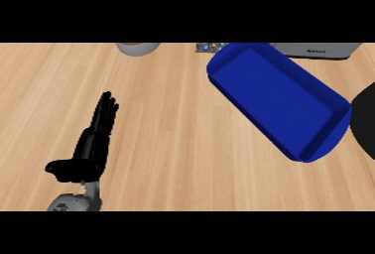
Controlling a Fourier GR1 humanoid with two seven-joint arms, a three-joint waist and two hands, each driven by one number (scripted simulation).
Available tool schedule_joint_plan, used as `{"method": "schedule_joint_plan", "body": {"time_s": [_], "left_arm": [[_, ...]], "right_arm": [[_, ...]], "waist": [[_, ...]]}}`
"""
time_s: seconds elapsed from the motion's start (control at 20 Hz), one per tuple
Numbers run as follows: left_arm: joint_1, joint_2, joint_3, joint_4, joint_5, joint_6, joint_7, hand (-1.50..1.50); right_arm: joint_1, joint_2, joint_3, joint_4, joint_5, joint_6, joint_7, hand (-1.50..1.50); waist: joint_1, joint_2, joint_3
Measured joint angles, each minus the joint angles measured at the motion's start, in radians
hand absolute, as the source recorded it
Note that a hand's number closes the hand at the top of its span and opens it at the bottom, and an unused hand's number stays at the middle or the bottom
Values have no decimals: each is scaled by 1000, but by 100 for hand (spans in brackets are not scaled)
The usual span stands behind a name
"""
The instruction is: Pick the eggplant from the tray and place it in the pot
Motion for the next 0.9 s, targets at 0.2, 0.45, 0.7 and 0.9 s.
{"method": "schedule_joint_plan", "body": {"time_s": [0.2, 0.45, 0.7, 0.9], "left_arm": [[29, 9, 9, -22, 3, 1, 2, 0], [41, 2, 12, -29, -3, 16, 7, 0], [64, 9, 20, -34, 3, 7, -1, 0], [70, 11, 30, -25, 7, 6, -13, 0]], "right_arm": [[51, 29, -55, -18, 12, -28, -2, 150], [103, 45, -147, -30, -24, -73, -35, 150], [166, 70, -240, -28, -69, -119, -58, 150], [208, 102, -330, -41, -115, -140, -56, -150]], "waist": [[-20, -9, 0], [-39, -13, 1], [-47, -15, 1], [-54, -16, 1]]}}
